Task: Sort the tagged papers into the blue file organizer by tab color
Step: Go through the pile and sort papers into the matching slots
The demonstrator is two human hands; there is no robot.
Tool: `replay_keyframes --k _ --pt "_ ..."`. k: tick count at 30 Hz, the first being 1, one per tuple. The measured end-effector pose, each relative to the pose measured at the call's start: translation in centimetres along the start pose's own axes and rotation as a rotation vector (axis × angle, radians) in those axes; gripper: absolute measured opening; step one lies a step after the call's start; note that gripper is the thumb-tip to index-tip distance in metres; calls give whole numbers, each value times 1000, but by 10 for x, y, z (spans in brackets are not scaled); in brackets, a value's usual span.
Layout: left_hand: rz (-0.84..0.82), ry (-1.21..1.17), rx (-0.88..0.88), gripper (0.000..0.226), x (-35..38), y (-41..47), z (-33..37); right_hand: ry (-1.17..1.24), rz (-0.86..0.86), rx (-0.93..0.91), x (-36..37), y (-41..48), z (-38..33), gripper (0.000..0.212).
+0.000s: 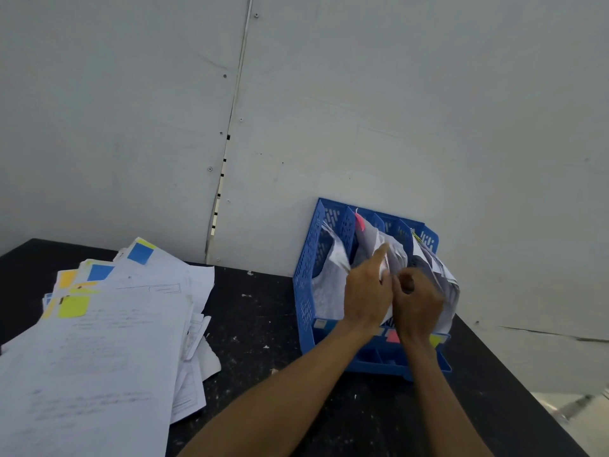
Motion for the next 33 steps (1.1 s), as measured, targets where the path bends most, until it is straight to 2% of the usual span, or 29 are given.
replay_keyframes --k 3,6,8,10,13,17,25,33 --pt "12 10 -113 24 4 1 -10 -1 -15 -12 -1 0 -1 10" --pt "37 -54 -276 25 4 1 -16 25 -41 46 -2 0 4 18" --pt "29 -40 -355 38 2 3 -23 -49 -76 48 1 1 7 23" --pt "36 -39 -405 34 -1 5 -30 -113 -69 58 1 2 10 21" --pt "79 -52 -410 23 -3 4 -37 -119 13 110 -4 2 7 11" --pt "177 -50 -376 28 -10 1 -35 -73 81 116 -7 -1 0 14" --pt "276 -47 -313 29 -17 -4 -35 127 -34 -70 3 -21 -13 33" --pt "287 -147 -280 21 -18 -4 -32 76 40 -107 -2 -23 -16 11"
Point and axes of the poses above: each hand's wrist, its own y-axis towards the middle knuckle, its own x-axis out of the palm, z = x × y, the point moved 5 cm from there along y, towards the middle knuckle, and after that the axes turned 4 degrees about -y, right-handed, at the moved point
